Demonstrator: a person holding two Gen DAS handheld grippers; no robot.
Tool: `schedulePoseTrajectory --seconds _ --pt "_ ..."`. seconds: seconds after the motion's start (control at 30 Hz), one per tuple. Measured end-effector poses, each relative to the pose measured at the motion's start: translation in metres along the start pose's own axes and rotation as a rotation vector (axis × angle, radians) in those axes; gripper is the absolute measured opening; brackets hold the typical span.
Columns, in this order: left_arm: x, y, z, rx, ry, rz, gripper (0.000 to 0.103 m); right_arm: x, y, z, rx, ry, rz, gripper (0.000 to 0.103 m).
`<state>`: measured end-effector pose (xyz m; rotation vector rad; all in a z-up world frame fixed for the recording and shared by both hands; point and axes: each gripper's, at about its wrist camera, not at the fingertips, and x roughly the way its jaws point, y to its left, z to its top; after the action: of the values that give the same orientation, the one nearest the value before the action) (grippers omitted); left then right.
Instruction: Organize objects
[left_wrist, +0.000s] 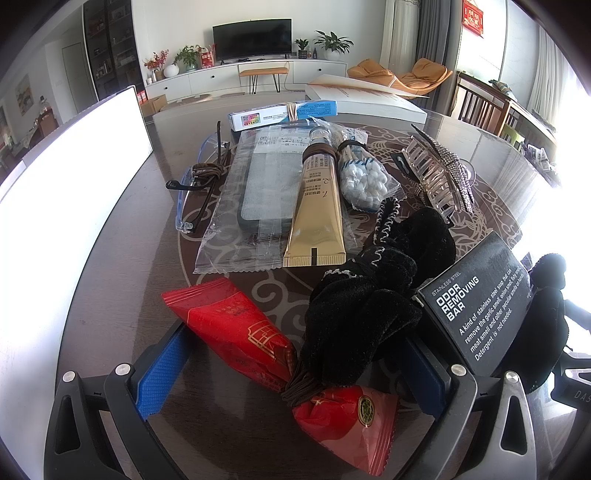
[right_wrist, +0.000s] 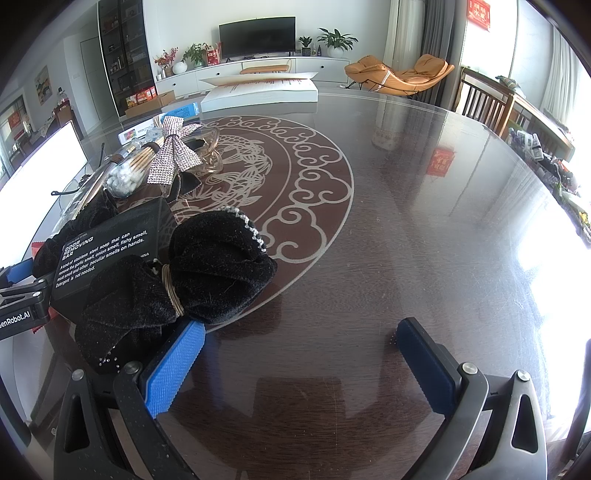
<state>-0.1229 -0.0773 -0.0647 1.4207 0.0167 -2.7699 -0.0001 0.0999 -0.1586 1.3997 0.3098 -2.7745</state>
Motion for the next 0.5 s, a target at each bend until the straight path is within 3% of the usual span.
schedulePoseTrajectory --seconds 0.5 --pt "0.0000 0.0000 -0.0001 0.002 0.000 -0.002 0.103 -0.0024 -0.0012 0.0018 -0.008 0.001 -0.002 0.103"
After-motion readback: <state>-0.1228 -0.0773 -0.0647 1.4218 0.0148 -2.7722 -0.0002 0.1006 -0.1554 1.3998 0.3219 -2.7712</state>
